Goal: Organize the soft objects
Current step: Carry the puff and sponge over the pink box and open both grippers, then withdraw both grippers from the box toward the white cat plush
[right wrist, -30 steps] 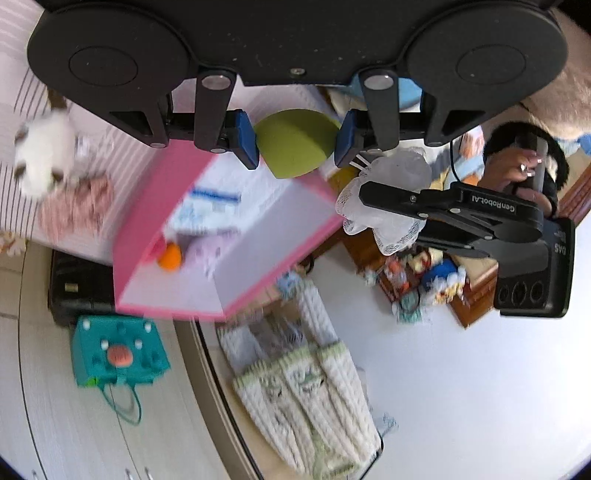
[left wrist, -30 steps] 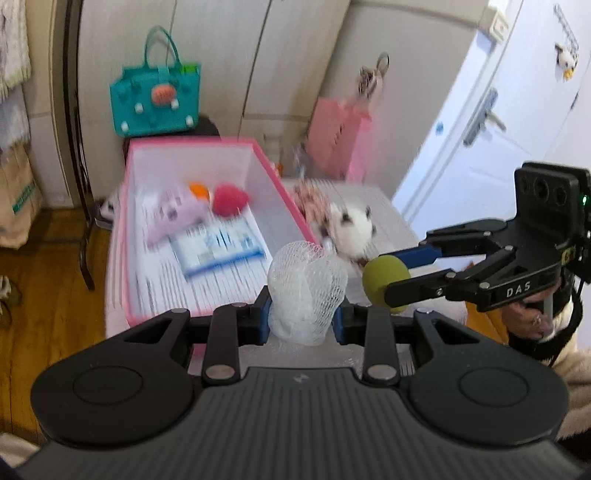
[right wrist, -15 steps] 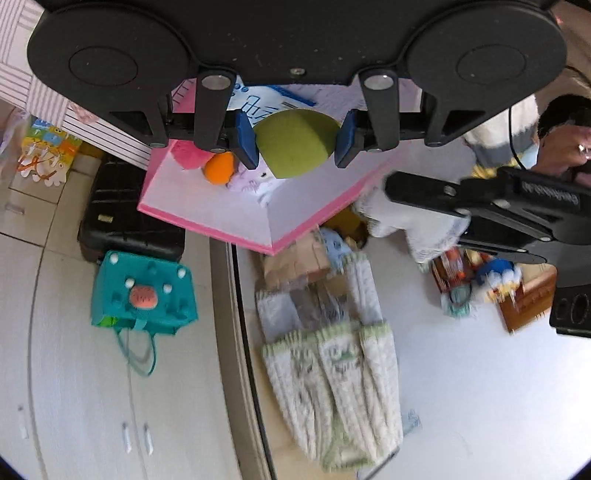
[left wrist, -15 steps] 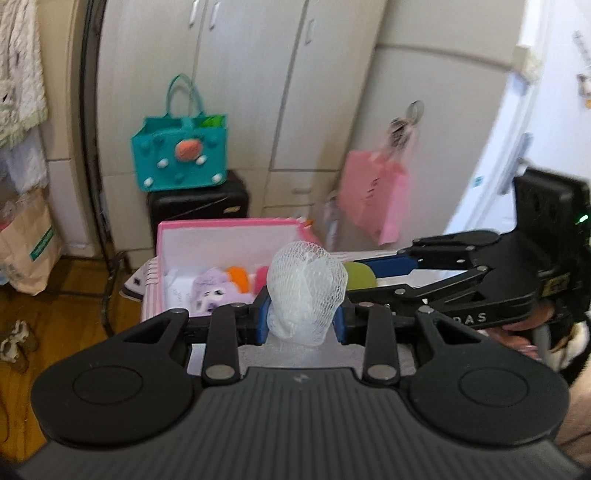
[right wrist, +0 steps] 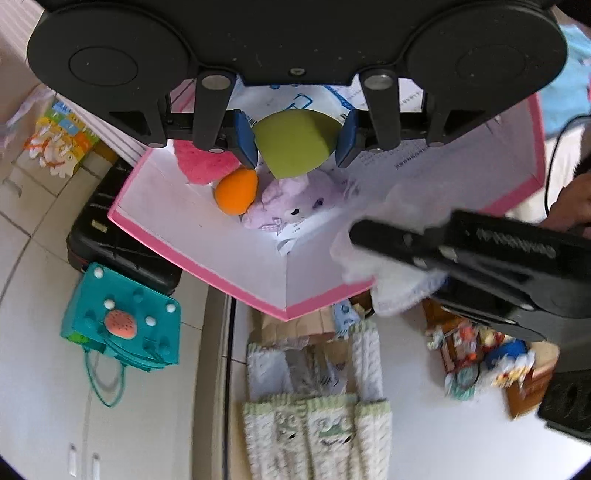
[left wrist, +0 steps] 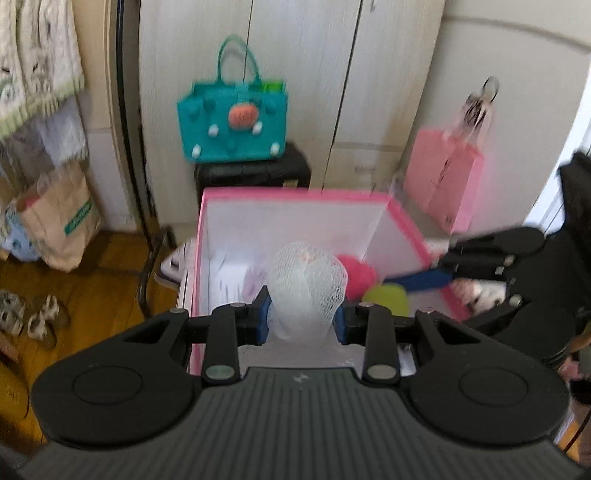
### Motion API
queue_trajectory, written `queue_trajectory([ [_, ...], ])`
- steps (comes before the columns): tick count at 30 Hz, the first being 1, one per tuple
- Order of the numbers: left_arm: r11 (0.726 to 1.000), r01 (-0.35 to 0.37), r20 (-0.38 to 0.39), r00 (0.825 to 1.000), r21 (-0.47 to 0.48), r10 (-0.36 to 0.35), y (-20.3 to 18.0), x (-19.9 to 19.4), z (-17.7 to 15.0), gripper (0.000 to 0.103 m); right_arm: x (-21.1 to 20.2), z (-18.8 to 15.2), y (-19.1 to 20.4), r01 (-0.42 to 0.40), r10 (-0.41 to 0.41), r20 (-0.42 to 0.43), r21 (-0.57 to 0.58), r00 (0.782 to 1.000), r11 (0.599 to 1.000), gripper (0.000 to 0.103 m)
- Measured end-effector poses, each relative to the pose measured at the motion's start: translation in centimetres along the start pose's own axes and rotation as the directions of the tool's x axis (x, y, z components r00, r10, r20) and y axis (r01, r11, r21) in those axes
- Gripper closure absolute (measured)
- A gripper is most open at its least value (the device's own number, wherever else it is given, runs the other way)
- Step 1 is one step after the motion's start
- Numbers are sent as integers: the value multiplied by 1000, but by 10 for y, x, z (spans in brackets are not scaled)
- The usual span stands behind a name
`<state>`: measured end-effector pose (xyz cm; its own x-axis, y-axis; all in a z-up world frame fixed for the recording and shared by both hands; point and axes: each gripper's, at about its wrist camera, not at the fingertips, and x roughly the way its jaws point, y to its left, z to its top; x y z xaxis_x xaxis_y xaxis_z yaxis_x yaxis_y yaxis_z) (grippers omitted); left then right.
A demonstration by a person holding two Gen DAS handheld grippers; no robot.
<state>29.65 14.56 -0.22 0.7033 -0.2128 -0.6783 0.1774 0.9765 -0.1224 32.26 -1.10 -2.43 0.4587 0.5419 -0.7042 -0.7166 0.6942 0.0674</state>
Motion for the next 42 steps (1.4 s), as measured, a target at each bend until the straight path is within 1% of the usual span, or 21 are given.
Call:
queue_trajectory([
  [2, 999, -36, -21, 999, 14, 36, -1, 9, -5, 71, 9, 3, 1, 8, -9, -21, -31, 1000, 999, 49],
  [3, 998, -56, -20, 998, 17, 57, -3, 11, -8, 68, 14, 4, 1, 17, -18, -32, -44, 999, 999, 48],
  [4, 997, -74, -13, 997, 20, 74, -4, 12, -9, 59, 18, 4, 2, 36, -38, -36, -53, 999, 998, 43],
  [5, 996, -81, -4, 997, 20, 81, -4, 11, -10, 54, 20, 5, 1, 53, -55, -35, -56, 998, 997, 39],
  [6, 996, -84, 8, 996, 19, 84, -3, 9, -11, 52, 20, 4, 0, 62, -64, -29, -50, 998, 997, 32],
  [7, 996, -88, 26, 996, 20, 88, -5, 4, -11, 48, 17, 4, -3, 64, -65, -19, -35, 998, 997, 30],
  [8, 995, -94, 39, 995, 23, 93, -6, 0, -11, 44, 13, 3, -6, 60, -60, -6, -10, 998, 998, 30],
  [11, 994, -103, 81, 992, 31, 101, -9, -15, -10, 39, -7, 0, -14, 33, -36, 44, 63, 998, 997, 30],
  [15, 995, -100, 112, 989, 23, 97, -11, -38, -17, 34, -42, -12, -17, 23, -37, 114, 123, 993, 992, 27],
  [18, 997, -77, 94, 993, 11, 75, -14, -51, -25, 34, -65, -24, -13, 42, -61, 138, 135, 989, 990, 26],
  [21, 999, -35, 70, 997, -2, 35, -17, -62, -30, 34, -83, -34, -10, 49, -70, 150, 143, 986, 989, 26],
  [29, 998, 57, 20, 998, -25, -57, -33, -89, -42, 33, -127, -58, 3, 16, -43, 190, 141, 981, 990, 25],
  [32, 995, 96, -4, 995, 0, -96, -45, -98, -44, 33, -141, -66, 6, 12, -38, 193, 139, 980, 990, 25],
  [35, 995, 95, -18, 995, 40, -94, -60, -107, -48, 33, -155, -74, 9, 5, -32, 202, 134, 979, 991, 24],
  [37, 994, 92, -23, 996, 63, -91, -70, -113, -49, 33, -164, -80, 11, 2, -29, 205, 128, 978, 992, 18],
  [39, 992, 100, -36, 995, 81, -97, -79, -117, -53, 30, -174, -88, 13, 6, -33, 215, 128, 976, 992, 16],
  [42, 988, 117, -63, 992, 105, -111, -93, -121, -59, 23, -189, -100, 13, 35, -72, 226, 163, 971, 986, 16],
])
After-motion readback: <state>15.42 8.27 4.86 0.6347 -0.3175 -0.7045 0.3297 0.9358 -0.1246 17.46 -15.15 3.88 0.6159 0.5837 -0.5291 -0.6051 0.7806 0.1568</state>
